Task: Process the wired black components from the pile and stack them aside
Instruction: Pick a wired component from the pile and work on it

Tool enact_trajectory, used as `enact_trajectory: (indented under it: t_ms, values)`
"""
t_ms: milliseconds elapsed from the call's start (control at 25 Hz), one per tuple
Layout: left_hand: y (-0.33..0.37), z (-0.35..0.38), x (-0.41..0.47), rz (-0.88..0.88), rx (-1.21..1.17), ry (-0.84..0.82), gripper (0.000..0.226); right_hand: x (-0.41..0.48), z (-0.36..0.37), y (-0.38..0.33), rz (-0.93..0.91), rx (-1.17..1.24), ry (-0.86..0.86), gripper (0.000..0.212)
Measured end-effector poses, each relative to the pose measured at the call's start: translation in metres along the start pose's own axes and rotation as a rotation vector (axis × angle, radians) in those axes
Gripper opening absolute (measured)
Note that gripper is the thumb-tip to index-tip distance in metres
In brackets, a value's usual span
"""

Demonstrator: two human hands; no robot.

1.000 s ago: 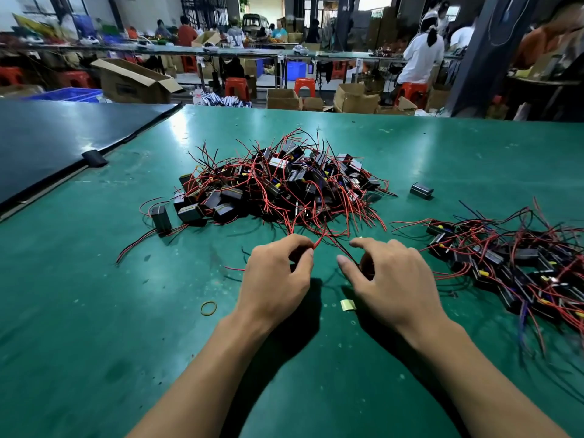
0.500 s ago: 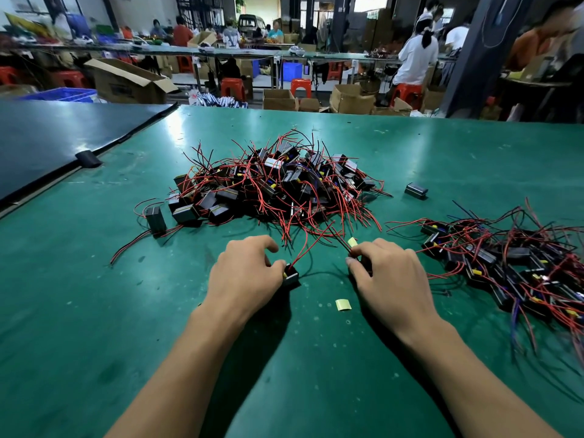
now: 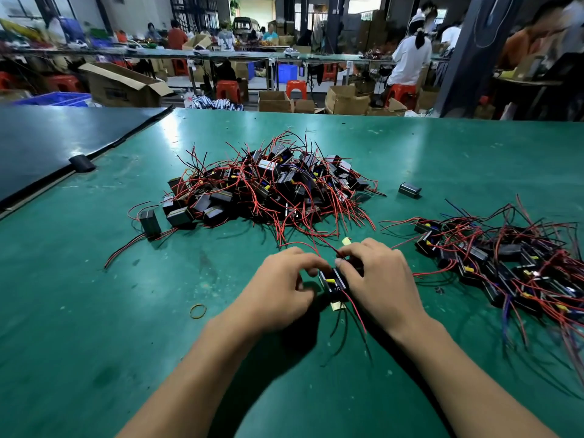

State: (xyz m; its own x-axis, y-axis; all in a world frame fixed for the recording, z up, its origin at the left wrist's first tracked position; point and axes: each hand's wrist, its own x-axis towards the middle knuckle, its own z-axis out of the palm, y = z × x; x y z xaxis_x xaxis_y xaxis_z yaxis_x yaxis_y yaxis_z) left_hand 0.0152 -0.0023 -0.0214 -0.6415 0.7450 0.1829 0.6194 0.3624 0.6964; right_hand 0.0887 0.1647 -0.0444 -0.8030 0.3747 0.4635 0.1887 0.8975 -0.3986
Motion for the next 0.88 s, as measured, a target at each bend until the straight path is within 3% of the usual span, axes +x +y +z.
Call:
enact_trajectory:
  t_ms: [80,160,280,440,720,880]
  values:
    - [-0.002,0.011,-0.001,0.168,0.128,-0.008,0.032,-0.002,0.000,-0.003,-0.005,0.034,-0.002,0.011]
    - [-0.005,0.015,-0.001,0.228,0.172,0.008,0.029,-0.002,-0.002,-0.005,0.020,0.080,0.005,0.012]
    - [-0.009,0.014,0.001,0.271,0.323,0.167,0.019,-0.001,-0.006,-0.003,0.068,0.077,0.017,0.013]
    - [-0.010,0.010,0.003,0.176,0.482,0.294,0.029,0.001,-0.013,0.003,0.117,0.067,0.021,0.014]
    - [-0.021,-0.005,0.004,-0.122,0.568,0.319,0.038,0.005,-0.007,0.011,0.189,0.232,0.031,0.020]
    - [-0.022,-0.007,0.003,-0.034,0.498,0.327,0.032,0.003,-0.003,0.011,0.158,0.245,0.049,0.018]
